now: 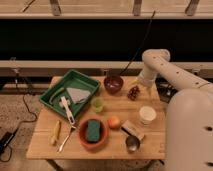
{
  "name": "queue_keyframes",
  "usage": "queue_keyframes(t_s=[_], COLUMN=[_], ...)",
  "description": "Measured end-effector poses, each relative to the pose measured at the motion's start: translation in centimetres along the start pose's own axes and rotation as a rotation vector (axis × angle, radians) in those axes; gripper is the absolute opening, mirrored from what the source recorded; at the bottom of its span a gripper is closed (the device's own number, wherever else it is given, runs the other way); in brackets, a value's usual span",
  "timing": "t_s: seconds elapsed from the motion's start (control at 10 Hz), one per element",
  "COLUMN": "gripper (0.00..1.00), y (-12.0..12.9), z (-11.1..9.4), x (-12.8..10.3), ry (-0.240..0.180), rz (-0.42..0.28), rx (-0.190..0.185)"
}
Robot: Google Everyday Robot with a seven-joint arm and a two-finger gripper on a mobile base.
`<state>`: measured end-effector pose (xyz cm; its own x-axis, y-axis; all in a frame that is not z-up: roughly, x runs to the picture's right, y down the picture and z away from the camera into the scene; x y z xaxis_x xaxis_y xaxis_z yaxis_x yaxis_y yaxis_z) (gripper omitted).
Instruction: Place grapes in metal cup
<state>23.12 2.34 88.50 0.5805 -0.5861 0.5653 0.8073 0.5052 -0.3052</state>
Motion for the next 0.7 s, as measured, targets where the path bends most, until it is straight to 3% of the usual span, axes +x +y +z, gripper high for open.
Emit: queue_keyframes(t_s=[0.2, 0.7], gripper=[0.8, 0.8], y=[-0.4, -1.4], z=[1.0, 3.5], x=[1.8, 2.3], ry=[0.02, 0.029], rz=[-0.005, -0.037], rx=[0.001, -0.024])
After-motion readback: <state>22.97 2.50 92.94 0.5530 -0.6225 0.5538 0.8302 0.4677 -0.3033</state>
